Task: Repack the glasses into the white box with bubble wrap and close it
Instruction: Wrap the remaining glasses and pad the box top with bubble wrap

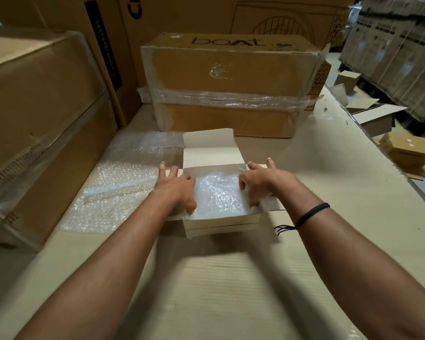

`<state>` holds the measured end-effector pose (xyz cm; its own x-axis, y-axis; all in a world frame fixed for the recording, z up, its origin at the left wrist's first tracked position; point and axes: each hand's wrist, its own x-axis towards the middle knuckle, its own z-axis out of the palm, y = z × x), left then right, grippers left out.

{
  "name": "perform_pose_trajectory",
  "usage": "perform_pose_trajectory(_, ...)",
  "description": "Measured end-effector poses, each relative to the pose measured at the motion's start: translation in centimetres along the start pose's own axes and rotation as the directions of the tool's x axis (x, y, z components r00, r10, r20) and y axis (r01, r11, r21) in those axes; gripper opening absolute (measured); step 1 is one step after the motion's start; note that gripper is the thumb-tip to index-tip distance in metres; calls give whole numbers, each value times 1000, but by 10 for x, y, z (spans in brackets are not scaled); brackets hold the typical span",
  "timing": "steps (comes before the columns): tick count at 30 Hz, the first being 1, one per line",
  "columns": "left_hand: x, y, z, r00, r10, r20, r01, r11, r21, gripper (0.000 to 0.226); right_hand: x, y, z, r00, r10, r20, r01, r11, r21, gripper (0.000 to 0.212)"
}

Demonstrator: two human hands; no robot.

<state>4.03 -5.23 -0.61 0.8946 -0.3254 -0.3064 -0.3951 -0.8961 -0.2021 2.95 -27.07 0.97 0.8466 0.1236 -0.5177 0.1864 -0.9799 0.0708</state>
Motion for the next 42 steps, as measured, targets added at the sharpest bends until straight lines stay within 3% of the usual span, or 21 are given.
perform_pose_trajectory(3, 1, 7, 3, 999, -30, -36, 31, 999, 20, 78, 3, -8, 9, 999, 26, -45, -31, 992, -126, 72)
perform_pose_trajectory(7, 1, 6, 3, 999, -27, 24, 28, 996, -81, 88, 4, -9, 13, 995, 15, -103, -30, 990, -139, 68)
perform_pose_trajectory(11, 2, -4, -7, 979, -6, 203, 62, 961, -270, 99, 5, 6, 8, 1000, -9, 19, 7, 994, 106, 59)
perform_pose_trajectory(13, 1, -3, -7, 977, 8, 212, 33, 981, -190, 109, 1, 11, -1, 995, -6, 102, -11, 986, 167, 63)
perform_pose_trajectory(15, 1, 3, -2, 986, -5, 168, 20, 996, -88, 115, -2, 9, -2, 993, -2, 122, -7, 997, 74, 71)
perform_pose_trajectory(18, 1, 11, 6, 997, -32, 71, 30, 999, 28, 115, -1, -7, 11, 999, 37, 1, -37, 991, -129, 88)
perform_pose_trajectory(22, -2, 11, 9, 1000, -18, 10, 17, 996, 85, 118, 6, -15, 28, 982, 53, -183, -86, 980, -180, 75)
perform_pose_trajectory(25, -3, 6, 7, 999, -1, 44, 2, 999, -34, 117, 3, -11, 28, 982, 14, -191, -46, 985, -166, 71)
perform_pose_trajectory(28, -3, -1, 0, 990, 28, 139, 5, 973, -232, 115, -10, -1, 12, 993, -13, -118, 12, 1000, -16, 76)
perform_pose_trajectory(31, 1, -4, -4, 982, 23, 187, 39, 946, -321, 115, -22, 1, -1, 968, -63, -242, 89, 991, 98, 81)
perform_pose_trajectory(34, 4, 4, 1, 990, -10, 140, 40, 975, -216, 126, -23, -14, 7, 967, -80, -243, 98, 993, 62, 96)
perform_pose_trajectory(37, 2, 15, 11, 999, -39, 25, 40, 998, -53, 129, -13, -23, 25, 969, -65, -240, 60, 998, -30, 98)
perform_pose_trajectory(42, 0, 14, 12, 999, -35, -21, 35, 999, -20, 129, -3, -24, 26, 974, -59, -217, 48, 997, -52, 98)
